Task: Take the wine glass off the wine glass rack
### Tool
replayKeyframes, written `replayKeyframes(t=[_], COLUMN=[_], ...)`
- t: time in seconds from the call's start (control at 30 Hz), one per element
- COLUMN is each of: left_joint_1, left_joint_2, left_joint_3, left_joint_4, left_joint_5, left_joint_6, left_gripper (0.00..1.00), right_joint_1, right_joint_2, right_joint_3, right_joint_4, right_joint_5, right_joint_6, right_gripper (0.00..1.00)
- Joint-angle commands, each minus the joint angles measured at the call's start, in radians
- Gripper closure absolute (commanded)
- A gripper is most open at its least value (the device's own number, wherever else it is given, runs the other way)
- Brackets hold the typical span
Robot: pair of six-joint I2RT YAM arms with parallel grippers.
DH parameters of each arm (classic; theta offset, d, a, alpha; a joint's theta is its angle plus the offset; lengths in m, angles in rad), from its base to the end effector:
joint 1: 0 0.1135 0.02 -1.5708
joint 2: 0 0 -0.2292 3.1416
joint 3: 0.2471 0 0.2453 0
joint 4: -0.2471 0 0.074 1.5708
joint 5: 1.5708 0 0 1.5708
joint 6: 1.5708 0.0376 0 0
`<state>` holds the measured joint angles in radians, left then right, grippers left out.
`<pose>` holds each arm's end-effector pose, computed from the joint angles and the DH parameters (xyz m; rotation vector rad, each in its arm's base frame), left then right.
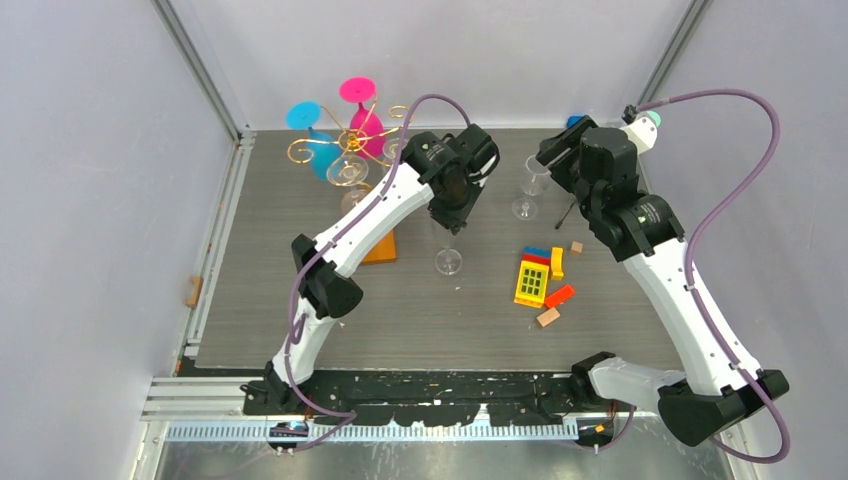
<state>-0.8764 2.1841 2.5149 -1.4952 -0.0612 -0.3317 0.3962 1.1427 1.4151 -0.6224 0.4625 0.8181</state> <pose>0.2587 -0.3070 0.3325 0.7261 2.6647 -0.2536 0.2269 0.0767 0.4069 0.6949 1.7695 0.3859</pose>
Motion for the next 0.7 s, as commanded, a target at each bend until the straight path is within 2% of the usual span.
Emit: replayKeyframes(t=[0.0,0.23,0.47,0.57,0.67], left_joint_1=[-0.004,-0.004,-0.003,-0.003,-0.003], left_joint_2=[-0.006,-0.026,-0.122,-0.196,-0.276], left_joint_3=[0.034,0.046,0.096,0.085,0.04], left_joint_4=[-0.007,-0.002,0.051,0.067,0.107], left_joint_5=[-0.019,-0.018,0.024,0.014,-0.024], left_joint_6=[0.013,0.013,0.007,0.034,0.063], left_gripper=[0.8,0.72,0.49,0.36,0.28], right_joint_1=[0.0,0.0,0.0,0.0,0.0], right_joint_2=[-0.031,-0.034,-0.033,-0.009,0.038], right_joint_3=[-0.002,-0.002,0.0,0.027,0.089], right_joint_4=[0.018,0.018,0.018,-0.009,-0.084], right_joint_5=[0.026,0.019,-0.039,-0.132,-0.214], right_joint_6=[0.009,0.013,-0.009,-0.044,-0.07], right_gripper=[0.36,0.36,0.31,0.29,0.28])
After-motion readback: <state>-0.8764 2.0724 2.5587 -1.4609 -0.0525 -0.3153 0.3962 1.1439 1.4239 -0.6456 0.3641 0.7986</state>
